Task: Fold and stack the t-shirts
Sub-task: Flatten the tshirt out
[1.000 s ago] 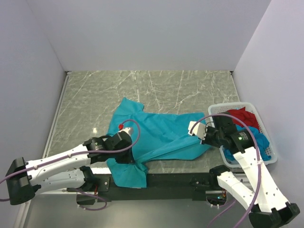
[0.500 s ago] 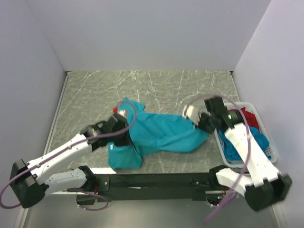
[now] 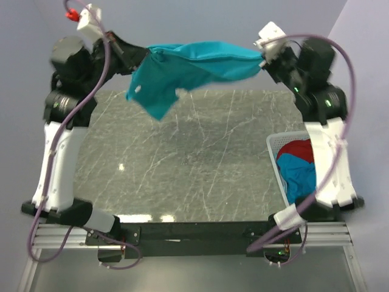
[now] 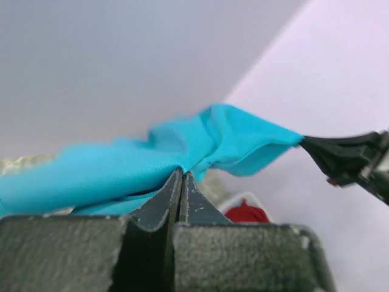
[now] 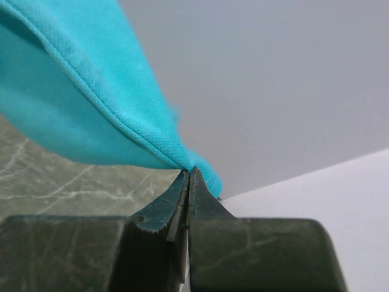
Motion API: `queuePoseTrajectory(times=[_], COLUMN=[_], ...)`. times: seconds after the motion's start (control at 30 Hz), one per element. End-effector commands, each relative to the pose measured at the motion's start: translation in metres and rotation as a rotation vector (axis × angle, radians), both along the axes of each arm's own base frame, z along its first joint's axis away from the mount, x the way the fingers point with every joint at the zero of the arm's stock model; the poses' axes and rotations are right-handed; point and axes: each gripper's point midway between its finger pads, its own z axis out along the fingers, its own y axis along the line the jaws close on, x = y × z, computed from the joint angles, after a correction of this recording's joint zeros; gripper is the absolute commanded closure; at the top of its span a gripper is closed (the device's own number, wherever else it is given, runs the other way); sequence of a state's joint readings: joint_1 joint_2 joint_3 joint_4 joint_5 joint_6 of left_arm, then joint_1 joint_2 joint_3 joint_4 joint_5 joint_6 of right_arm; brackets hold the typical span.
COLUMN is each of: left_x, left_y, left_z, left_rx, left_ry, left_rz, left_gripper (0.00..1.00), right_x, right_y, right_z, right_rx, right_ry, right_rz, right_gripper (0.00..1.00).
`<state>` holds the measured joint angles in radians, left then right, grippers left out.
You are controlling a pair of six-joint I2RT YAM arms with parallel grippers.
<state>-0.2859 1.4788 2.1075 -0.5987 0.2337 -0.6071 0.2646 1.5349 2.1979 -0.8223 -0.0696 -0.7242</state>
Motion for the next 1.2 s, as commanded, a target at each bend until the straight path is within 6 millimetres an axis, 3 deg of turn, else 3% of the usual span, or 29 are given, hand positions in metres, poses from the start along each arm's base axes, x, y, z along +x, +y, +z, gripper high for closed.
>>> queuePoseTrajectory(times=[0.0, 0.03, 0.07, 0.1, 0.13, 0.17, 0.2, 0.23, 0.27, 0.3, 0.33, 0.37, 0.4, 0.43, 0.47, 0.5, 0.6, 0.67, 0.73, 0.8, 0.9, 0.97, 1.07, 1.17], left_x=[-0.070, -0.076, -0.085, -0.077, -0.092, -0.085, -0.097, -0.100, -0.101, -0.114, -0.122, -0.132, -0.148, -0.159, -0.178, -0.191, -0.223, -0.229, -0.222, -0.207, -0.190, -0.183, -0.184, -0.194], left_y=[-0.015, -0.016, -0.019, -0.025, -0.022, -0.025, -0.022, -0.022, -0.022, -0.020, -0.019, -0.018, -0.018, -0.018, -0.016, -0.017, -0.016, -0.013, -0.013, -0.012, -0.019, -0.020, -0.018, -0.017], left_z=[0.032, 0.031, 0.006, -0.017, -0.024, -0.069, -0.082, -0.103, -0.155, -0.169, -0.192, -0.239, -0.253, -0.271, -0.306, -0.321, -0.369, -0.385, -0.385, -0.377, -0.366, -0.367, -0.376, -0.391], left_rx=[-0.018, -0.028, -0.020, -0.011, -0.011, 0.009, 0.020, 0.029, 0.050, 0.059, 0.069, 0.082, 0.079, 0.072, 0.058, 0.046, 0.017, 0.002, 0.003, 0.026, 0.032, 0.058, 0.087, 0.087], left_ry=[-0.133, -0.157, -0.112, -0.062, -0.059, 0.044, 0.055, 0.098, 0.224, 0.247, 0.307, 0.437, 0.481, 0.543, 0.661, 0.718, 0.881, 0.922, 0.903, 0.875, 0.850, 0.855, 0.869, 0.900], left_rz=[-0.208, -0.224, -0.265, -0.283, -0.294, -0.304, -0.312, -0.315, -0.318, -0.337, -0.348, -0.357, -0.389, -0.405, -0.425, -0.448, -0.462, -0.433, -0.414, -0.379, -0.391, -0.400, -0.406, -0.423], left_gripper=[1.00, 1.00, 1.00, 1.00, 1.00, 1.00, 1.00, 1.00, 1.00, 1.00, 1.00, 1.00, 1.00, 1.00, 1.00, 1.00, 1.00, 1.00, 1.00, 1.00, 1.00, 1.00, 1.00, 1.00], right_x=[-0.064, -0.059, -0.074, -0.090, -0.087, -0.100, -0.105, -0.110, -0.116, -0.129, -0.134, -0.139, -0.150, -0.157, -0.166, -0.182, -0.210, -0.206, -0.195, -0.176, -0.178, -0.191, -0.204, -0.209], right_y=[-0.005, -0.003, -0.001, -0.003, -0.002, -0.002, 0.003, 0.002, 0.002, 0.000, -0.002, -0.004, -0.006, -0.007, -0.009, -0.010, -0.009, -0.007, -0.005, 0.005, 0.028, 0.036, 0.030, 0.026], right_z=[0.039, -0.005, -0.031, -0.013, -0.063, -0.077, -0.131, -0.157, -0.183, -0.237, -0.257, -0.276, -0.312, -0.323, -0.338, -0.360, -0.396, -0.404, -0.403, -0.389, -0.377, -0.398, -0.435, -0.455], right_rx=[0.071, 0.041, 0.006, -0.001, -0.062, -0.090, -0.125, -0.164, -0.194, -0.223, -0.233, -0.240, -0.247, -0.252, -0.257, -0.267, -0.319, -0.333, -0.309, -0.256, -0.211, -0.284, -0.391, -0.422], right_ry=[-0.134, -0.053, -0.041, -0.108, -0.017, -0.006, 0.131, 0.192, 0.260, 0.406, 0.448, 0.489, 0.568, 0.583, 0.629, 0.697, 0.823, 0.829, 0.822, 0.787, 0.833, 0.931, 1.001, 1.031], right_rz=[0.061, 0.072, 0.114, 0.134, 0.154, 0.184, 0.230, 0.253, 0.278, 0.303, 0.307, 0.304, 0.314, 0.321, 0.332, 0.359, 0.419, 0.387, 0.323, 0.294, 0.410, 0.456, 0.435, 0.404], right_gripper=[1.00, 1.00, 1.00, 1.00, 1.00, 1.00, 1.00, 1.00, 1.00, 1.00, 1.00, 1.00, 1.00, 1.00, 1.00, 1.00, 0.98, 0.99, 1.00, 1.00, 1.00, 1.00, 1.00, 0.96])
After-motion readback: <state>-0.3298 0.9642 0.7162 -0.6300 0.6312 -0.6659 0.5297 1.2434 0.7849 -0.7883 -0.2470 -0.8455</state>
